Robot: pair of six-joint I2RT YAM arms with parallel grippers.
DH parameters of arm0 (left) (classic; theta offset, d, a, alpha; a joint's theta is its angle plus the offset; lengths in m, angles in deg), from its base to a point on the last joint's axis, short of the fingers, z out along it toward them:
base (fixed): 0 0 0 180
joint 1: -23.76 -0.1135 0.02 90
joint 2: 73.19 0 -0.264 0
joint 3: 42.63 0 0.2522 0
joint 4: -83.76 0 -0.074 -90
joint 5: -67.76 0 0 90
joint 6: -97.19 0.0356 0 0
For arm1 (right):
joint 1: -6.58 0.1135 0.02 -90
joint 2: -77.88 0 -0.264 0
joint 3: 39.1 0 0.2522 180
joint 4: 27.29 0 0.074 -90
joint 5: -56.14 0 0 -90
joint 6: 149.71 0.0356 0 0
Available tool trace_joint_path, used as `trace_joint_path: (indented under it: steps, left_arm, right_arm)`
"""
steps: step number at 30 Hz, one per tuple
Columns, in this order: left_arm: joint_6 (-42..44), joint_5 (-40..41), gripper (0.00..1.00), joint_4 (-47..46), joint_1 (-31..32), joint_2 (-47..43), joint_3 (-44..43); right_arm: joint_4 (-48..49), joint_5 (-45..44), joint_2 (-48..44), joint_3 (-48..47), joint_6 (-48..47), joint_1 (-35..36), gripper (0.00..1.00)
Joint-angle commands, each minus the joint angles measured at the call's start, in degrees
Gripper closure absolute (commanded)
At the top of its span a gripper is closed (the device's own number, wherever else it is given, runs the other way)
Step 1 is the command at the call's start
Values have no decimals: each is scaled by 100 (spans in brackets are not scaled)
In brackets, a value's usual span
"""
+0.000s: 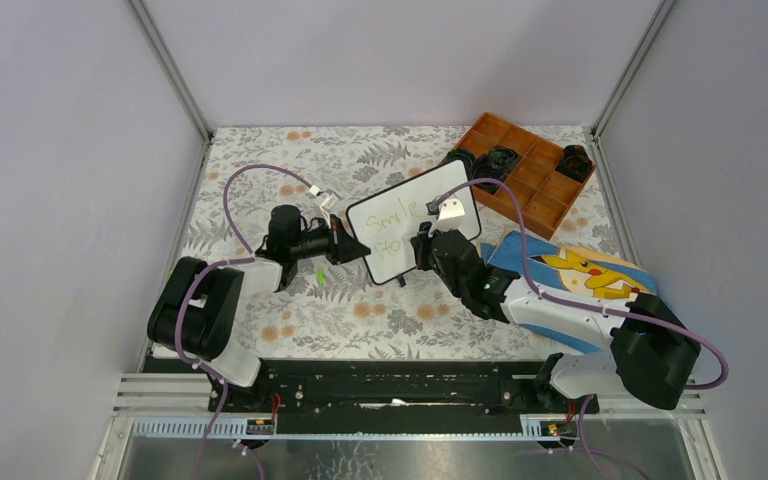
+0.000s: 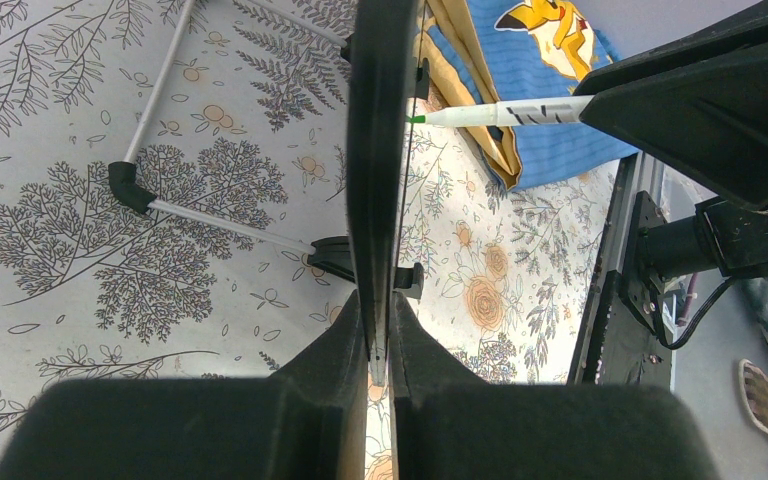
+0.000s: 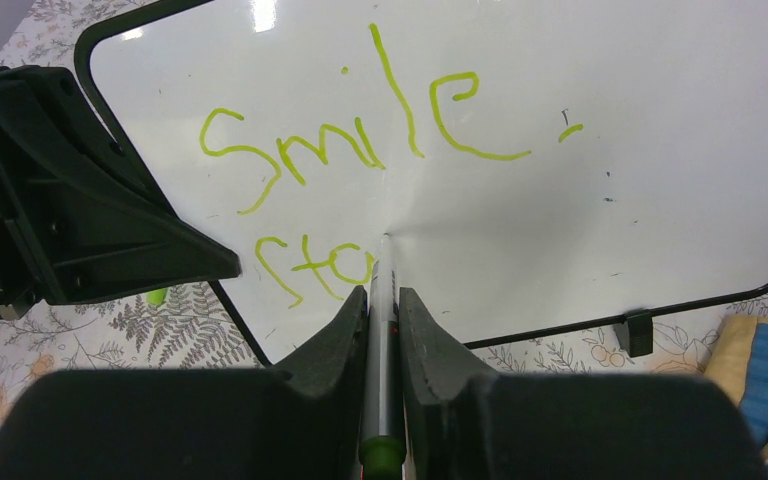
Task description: Write a sentence on the whiteboard
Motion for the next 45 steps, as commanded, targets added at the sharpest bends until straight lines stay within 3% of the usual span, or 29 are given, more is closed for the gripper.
trace_joint_path:
  steps: [1, 20, 34, 45]
  left_arm:
    - [339, 408, 100, 612, 103, 92, 26]
    - [339, 425, 100, 634, 106, 107, 17]
    - [334, 443, 100, 596, 109, 99, 37]
    - [348, 452, 100, 590, 110, 103, 40]
  right_arm:
    - [217, -19, 10, -145, 53, -66, 100]
    - [85, -110, -304, 228, 130, -64, 100]
    - [162, -135, -728, -11, -2, -330, 100]
    - [697, -182, -568, 125, -100, -484, 100]
